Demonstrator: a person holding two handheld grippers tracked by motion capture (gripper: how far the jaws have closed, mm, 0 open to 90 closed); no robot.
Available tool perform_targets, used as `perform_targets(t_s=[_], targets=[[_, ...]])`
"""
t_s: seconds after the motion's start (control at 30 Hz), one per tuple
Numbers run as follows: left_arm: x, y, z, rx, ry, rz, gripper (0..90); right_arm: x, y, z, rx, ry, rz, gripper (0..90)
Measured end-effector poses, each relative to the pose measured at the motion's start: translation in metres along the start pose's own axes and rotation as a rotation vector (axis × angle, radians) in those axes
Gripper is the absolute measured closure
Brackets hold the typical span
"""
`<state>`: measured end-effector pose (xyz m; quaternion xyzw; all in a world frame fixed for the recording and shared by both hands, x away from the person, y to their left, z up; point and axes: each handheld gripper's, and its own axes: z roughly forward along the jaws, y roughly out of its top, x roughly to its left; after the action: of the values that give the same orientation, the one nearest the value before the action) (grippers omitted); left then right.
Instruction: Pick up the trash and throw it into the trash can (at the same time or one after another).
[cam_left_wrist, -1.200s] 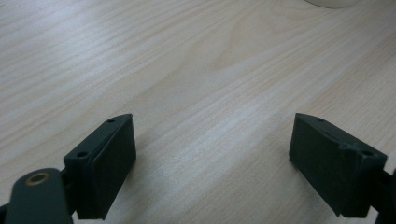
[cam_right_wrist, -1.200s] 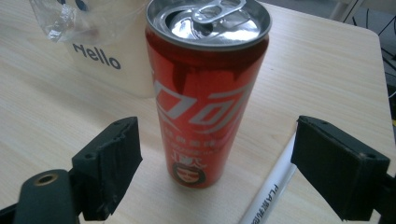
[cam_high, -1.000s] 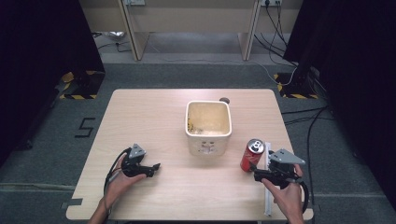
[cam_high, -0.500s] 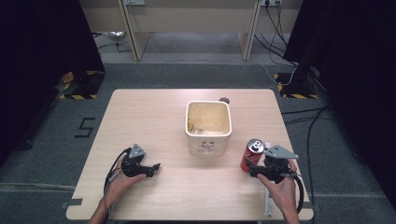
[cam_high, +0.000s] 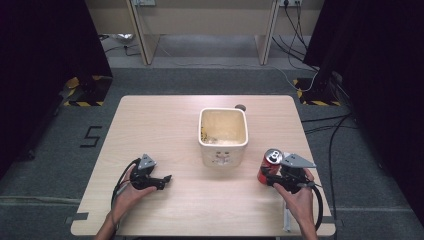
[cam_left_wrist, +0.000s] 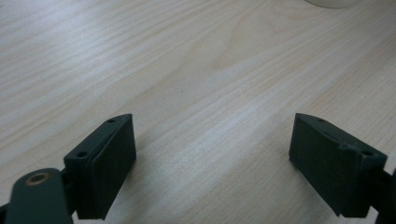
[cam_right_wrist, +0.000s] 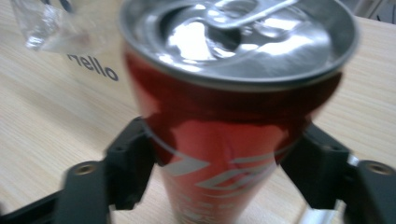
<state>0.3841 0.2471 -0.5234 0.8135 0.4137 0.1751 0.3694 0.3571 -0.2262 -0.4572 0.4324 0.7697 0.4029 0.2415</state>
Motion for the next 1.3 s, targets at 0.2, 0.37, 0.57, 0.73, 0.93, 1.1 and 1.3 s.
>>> perform_targets(t_s=[0.2, 0.37, 0.57, 0.73, 0.93, 1.1, 1.3], targets=[[0.0, 0.0, 0.0, 0.0, 0.0, 0.0, 13.9, 0.0, 0.003, -0.004, -0.024, 0.02, 0.017, 33.8], [0.0, 0.0, 0.0, 0.0, 0.0, 0.0, 13.9, -0.001, 0.008, -0.01, -0.028, 0.012, 0.016, 33.9], [0.0, 0.0, 0.0, 0.0, 0.0, 0.0, 13.9, 0.003, 0.019, -0.016, -0.035, 0.007, 0.001, 34.0], [0.0, 0.0, 0.0, 0.001, 0.0, 0.001, 13.9, 0.005, 0.027, -0.022, -0.042, -0.001, -0.005, 34.0], [0.0, 0.0, 0.0, 0.0, 0.0, 0.0, 13.9, 0.003, 0.044, -0.035, -0.061, -0.002, -0.004, 34.1], [0.0, 0.0, 0.0, 0.0, 0.0, 0.0, 13.9, 0.001, 0.059, -0.041, -0.062, -0.004, -0.004, 34.1], [0.0, 0.0, 0.0, 0.0, 0.0, 0.0, 13.9, -0.005, 0.08, -0.043, -0.053, 0.02, -0.007, 34.1]])
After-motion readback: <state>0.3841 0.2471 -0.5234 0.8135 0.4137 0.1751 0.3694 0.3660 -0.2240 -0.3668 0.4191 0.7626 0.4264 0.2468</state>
